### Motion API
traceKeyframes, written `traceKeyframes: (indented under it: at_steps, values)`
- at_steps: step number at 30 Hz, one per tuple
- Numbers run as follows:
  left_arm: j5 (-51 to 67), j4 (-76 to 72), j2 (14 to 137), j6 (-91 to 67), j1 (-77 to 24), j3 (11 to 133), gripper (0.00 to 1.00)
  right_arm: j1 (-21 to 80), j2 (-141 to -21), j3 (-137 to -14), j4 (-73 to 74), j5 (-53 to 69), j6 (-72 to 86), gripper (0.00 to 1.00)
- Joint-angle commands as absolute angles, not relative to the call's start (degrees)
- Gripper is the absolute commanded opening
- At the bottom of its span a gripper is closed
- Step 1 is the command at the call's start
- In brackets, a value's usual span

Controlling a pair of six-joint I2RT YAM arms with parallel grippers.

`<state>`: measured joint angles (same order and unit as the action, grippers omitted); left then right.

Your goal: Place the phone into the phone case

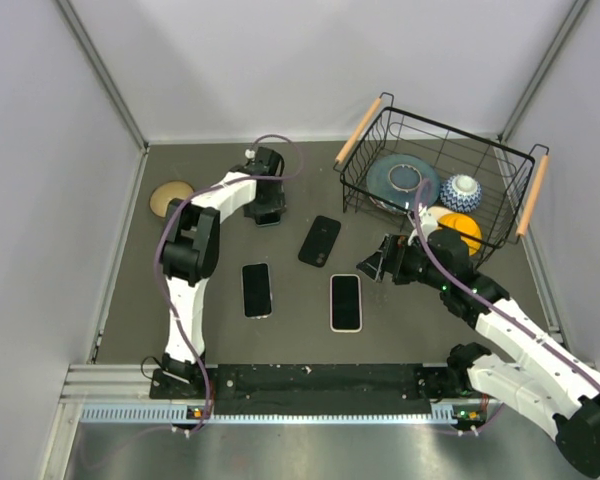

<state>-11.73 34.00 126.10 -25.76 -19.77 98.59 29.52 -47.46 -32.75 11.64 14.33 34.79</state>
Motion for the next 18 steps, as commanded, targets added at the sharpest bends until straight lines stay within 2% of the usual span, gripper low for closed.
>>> traceKeyframes:
  at_steps: [1,7,10,18]
  values:
    - [-7.6,36.0,116.6,-23.9,-19.5,91.1,0.27,30.1,-46.0,-32.7,8.2,14.9,36.4,0.87]
    - [-2.1,31.4,103.1,-22.1,-19.9,76.4,0.06,30.1,-46.1,-31.6,7.1,15.6,37.0,0.87]
    - [1.6,27.8,95.4,-20.7,-20.9,68.3,0.00,30.1,-46.1,-31.6,7.1,16.0,37.0,0.87]
    - [6.9,23.4,82.3,-21.0,-25.0,55.4,0.00,30.1,-45.9,-30.3,6.9,15.8,36.7,0.87]
